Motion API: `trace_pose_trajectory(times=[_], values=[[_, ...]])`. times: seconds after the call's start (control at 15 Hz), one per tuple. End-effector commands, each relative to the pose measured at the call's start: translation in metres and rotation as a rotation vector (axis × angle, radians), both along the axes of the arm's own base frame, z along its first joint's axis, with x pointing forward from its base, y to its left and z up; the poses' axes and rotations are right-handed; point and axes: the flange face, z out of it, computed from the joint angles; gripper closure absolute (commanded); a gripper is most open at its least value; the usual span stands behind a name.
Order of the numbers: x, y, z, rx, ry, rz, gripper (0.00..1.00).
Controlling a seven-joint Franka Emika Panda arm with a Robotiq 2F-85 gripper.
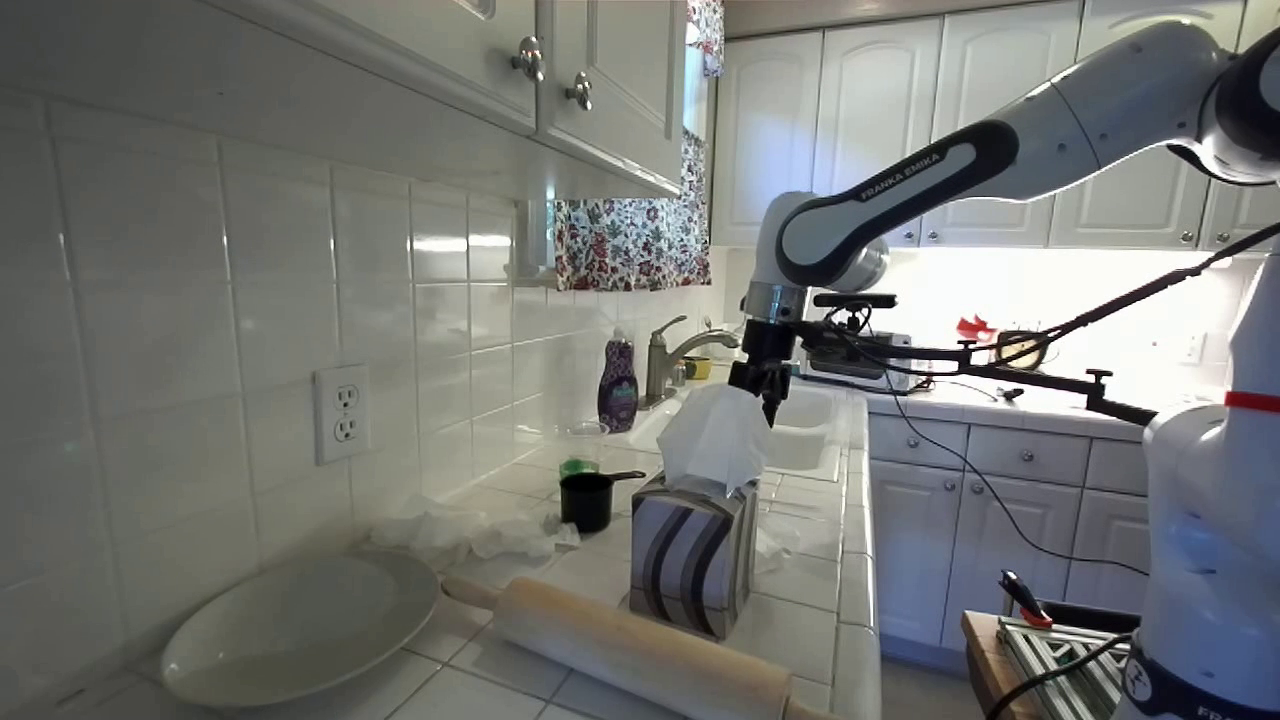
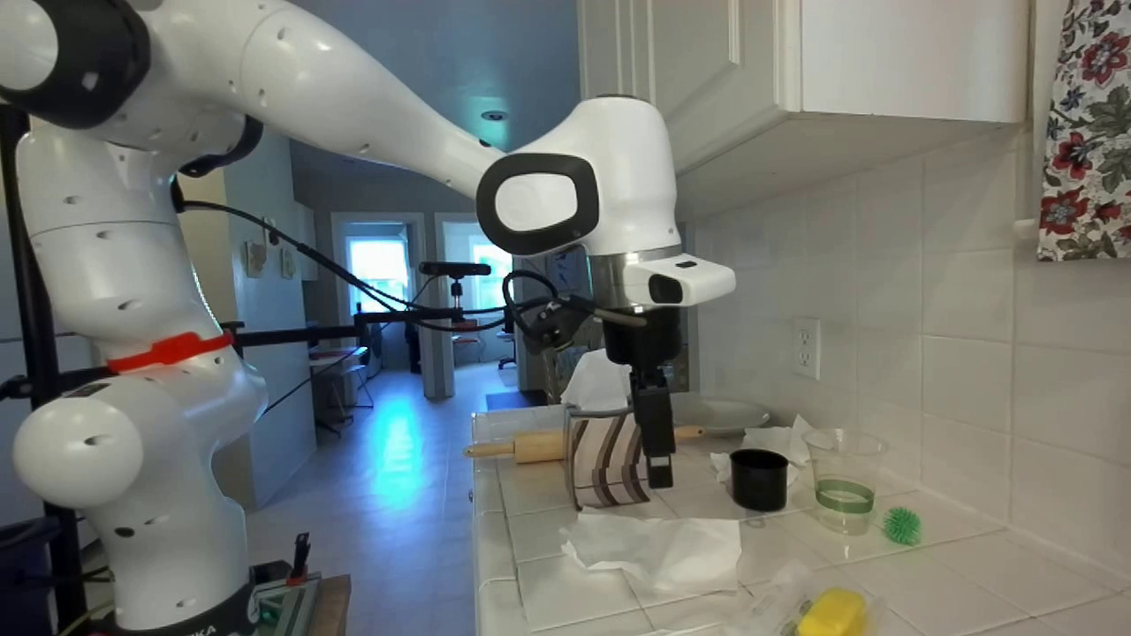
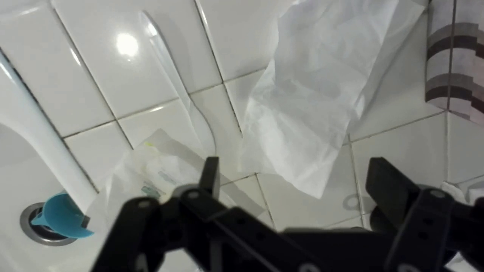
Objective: Use the napkin to wipe the surface
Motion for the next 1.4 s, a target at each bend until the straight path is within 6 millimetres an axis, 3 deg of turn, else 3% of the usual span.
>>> trace_pose_trajectory(times=[0.0,0.33,1.0,1.07,1.13,1.33], values=[[0.031,0.010,-0.027,-0.019,0.038,0.003,0.00],[0.050,0.022,-0.062,-0.014,0.112,0.044,0.00],[0.074,0.029,-0.092,0.021,0.135,0.051,0.00],[0.076,0.030,-0.094,0.021,0.138,0.054,0.25],[0.077,0.030,-0.096,0.019,0.143,0.054,0.28],[0.079,0.030,-0.101,0.021,0.149,0.056,0.51]])
